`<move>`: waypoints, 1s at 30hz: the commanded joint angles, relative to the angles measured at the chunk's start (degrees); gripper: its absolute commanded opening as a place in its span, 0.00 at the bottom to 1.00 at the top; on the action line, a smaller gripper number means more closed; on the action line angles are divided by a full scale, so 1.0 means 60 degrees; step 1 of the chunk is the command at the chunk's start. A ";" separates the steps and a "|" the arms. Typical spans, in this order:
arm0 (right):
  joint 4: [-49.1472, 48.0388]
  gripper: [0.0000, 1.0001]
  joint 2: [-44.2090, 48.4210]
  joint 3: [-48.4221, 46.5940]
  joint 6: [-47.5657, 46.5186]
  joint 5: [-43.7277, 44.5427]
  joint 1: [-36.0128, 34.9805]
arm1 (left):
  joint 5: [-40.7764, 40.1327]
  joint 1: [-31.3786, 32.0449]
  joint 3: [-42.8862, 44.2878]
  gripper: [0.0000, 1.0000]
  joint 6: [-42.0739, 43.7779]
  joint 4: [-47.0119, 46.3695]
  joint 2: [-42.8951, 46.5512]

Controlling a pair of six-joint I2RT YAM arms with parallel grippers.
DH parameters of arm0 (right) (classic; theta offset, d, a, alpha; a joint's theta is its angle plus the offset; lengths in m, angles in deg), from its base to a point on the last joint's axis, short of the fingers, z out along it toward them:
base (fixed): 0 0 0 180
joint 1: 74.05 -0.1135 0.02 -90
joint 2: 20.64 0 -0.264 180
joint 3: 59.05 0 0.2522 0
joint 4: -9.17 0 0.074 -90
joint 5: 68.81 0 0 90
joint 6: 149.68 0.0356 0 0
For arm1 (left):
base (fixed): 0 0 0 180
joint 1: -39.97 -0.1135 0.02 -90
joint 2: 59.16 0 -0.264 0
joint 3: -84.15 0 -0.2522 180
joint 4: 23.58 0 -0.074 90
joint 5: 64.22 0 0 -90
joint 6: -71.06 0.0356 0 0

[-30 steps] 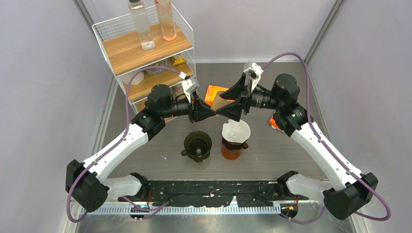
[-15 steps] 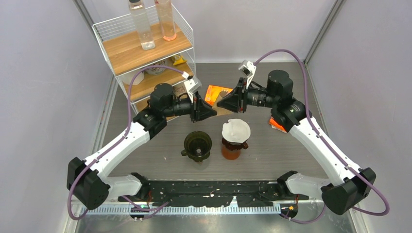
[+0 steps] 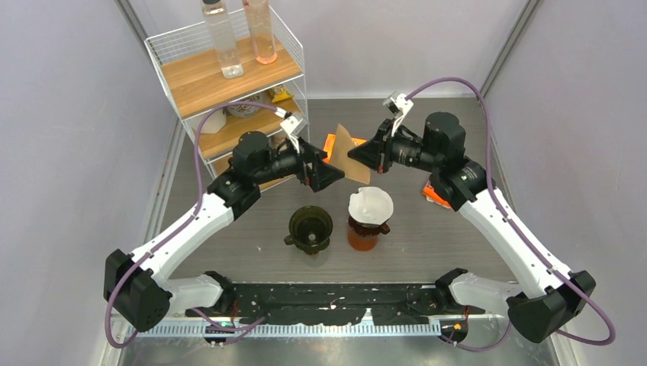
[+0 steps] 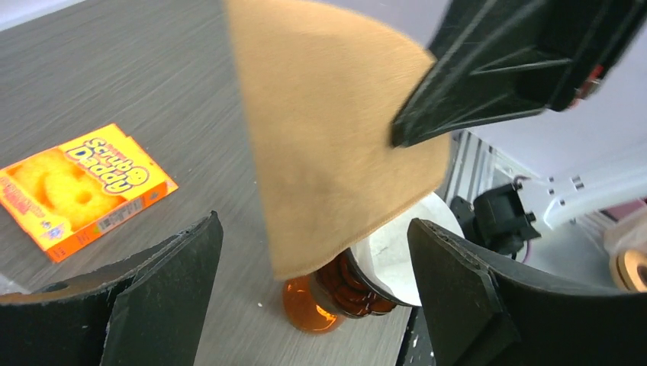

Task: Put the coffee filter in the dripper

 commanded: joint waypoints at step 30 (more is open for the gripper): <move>-0.4883 0.05 0.1217 0.1970 0.2378 0.0376 -0.0034 | 0.2226 -0.0553 -0.0662 0.52 -0.4515 -0.5616 -0.0312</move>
